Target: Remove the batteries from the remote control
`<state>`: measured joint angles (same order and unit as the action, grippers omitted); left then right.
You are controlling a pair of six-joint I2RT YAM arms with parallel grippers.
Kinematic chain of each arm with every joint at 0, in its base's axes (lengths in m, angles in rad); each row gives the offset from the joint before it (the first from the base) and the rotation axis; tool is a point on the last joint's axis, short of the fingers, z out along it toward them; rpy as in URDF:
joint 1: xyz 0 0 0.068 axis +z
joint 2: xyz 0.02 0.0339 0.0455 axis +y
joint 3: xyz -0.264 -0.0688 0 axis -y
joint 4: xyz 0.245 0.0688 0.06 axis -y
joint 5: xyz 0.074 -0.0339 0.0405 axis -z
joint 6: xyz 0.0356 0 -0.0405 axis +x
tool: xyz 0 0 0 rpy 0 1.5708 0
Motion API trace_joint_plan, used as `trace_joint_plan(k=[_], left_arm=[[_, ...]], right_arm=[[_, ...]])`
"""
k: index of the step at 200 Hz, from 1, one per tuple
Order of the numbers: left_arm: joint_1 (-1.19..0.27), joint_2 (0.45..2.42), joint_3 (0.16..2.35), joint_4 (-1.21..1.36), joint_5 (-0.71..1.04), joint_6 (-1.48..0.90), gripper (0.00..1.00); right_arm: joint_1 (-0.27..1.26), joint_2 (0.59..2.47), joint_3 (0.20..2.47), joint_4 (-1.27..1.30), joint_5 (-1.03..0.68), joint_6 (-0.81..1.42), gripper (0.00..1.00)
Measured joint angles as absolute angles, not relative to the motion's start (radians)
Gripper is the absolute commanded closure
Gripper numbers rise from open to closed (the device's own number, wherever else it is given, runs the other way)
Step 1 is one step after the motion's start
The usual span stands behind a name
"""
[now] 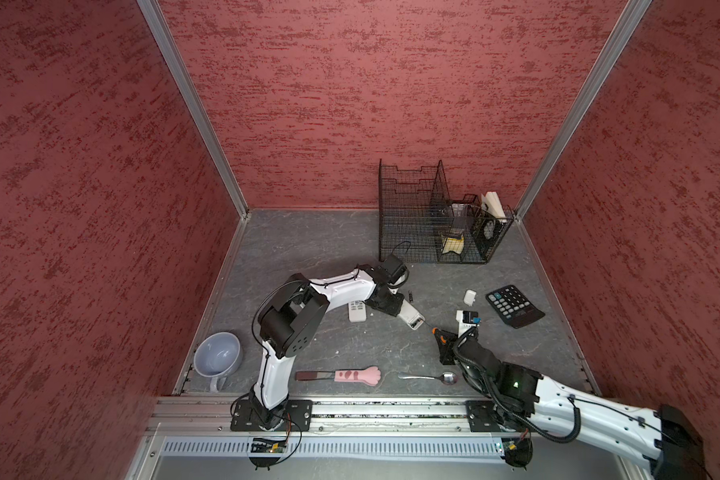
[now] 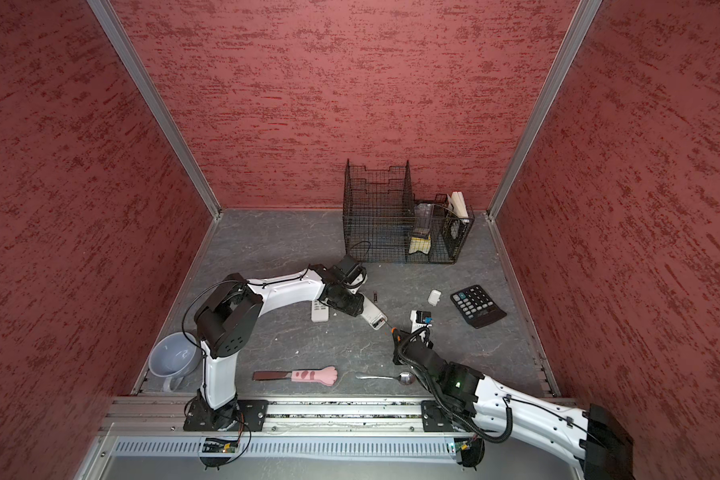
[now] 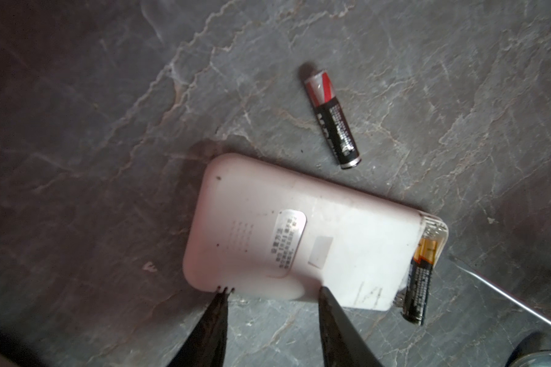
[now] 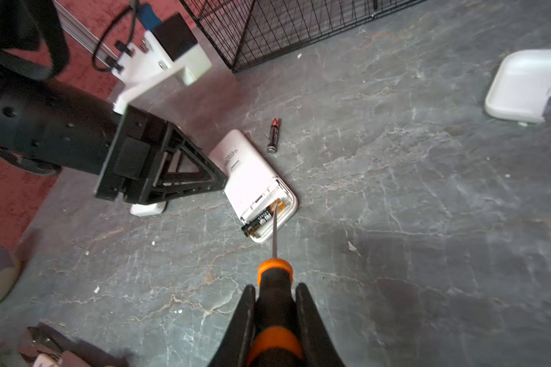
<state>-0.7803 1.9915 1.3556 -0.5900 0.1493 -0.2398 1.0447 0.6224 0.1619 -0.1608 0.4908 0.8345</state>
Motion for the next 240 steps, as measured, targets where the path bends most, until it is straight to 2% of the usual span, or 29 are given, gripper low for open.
trace_joint_plan(k=[32,56,124,240], left_arm=[[-0.778,1.988,1.356,-0.599,0.136,-0.25,0.41],[-0.765,1.975,1.356,-0.62,0.125,-0.249,0.38],[-0.696,1.96,1.419,-0.617,0.123,-0.236,0.37],[-0.695,2.0,1.463,-0.559,0.182,-0.212,0.38]], right_arm=[[1.045,0.69,0.223,-0.192,0.473,0.83,1.0],[1.045,0.739,0.278,-0.217,0.463,0.824,1.0],[1.045,0.767,0.318,-0.272,0.458,0.823,1.0],[1.026,0.783,0.337,-0.3,0.484,0.834,1.0]])
